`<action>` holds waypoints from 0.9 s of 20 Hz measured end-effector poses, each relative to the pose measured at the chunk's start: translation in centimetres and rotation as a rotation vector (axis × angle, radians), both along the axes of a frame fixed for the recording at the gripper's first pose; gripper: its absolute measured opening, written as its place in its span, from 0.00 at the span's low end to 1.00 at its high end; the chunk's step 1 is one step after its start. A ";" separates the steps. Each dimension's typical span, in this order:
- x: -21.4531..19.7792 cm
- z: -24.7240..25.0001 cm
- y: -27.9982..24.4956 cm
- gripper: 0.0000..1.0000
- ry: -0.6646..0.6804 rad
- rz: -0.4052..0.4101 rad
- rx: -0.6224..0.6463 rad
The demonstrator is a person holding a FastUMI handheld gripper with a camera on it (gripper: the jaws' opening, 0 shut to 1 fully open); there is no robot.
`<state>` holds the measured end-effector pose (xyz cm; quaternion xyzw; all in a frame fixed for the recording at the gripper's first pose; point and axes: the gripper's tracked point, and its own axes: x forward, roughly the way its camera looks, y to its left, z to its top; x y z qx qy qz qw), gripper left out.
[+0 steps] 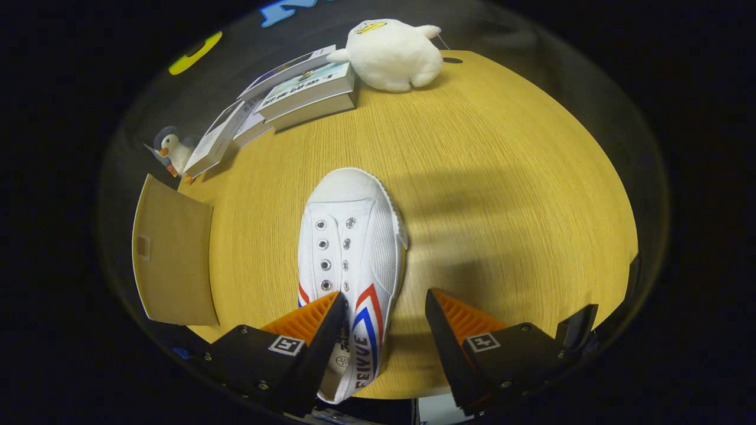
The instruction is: Open the storage box then place both shoes into the box .Put the left shoe in first, then the right shoe, with the right side of both shoes facing outward in a uniform manner.
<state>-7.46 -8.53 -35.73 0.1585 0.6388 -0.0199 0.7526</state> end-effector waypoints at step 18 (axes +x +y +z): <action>1.3 4.7 2.2 0.01 -0.078 -0.199 0.102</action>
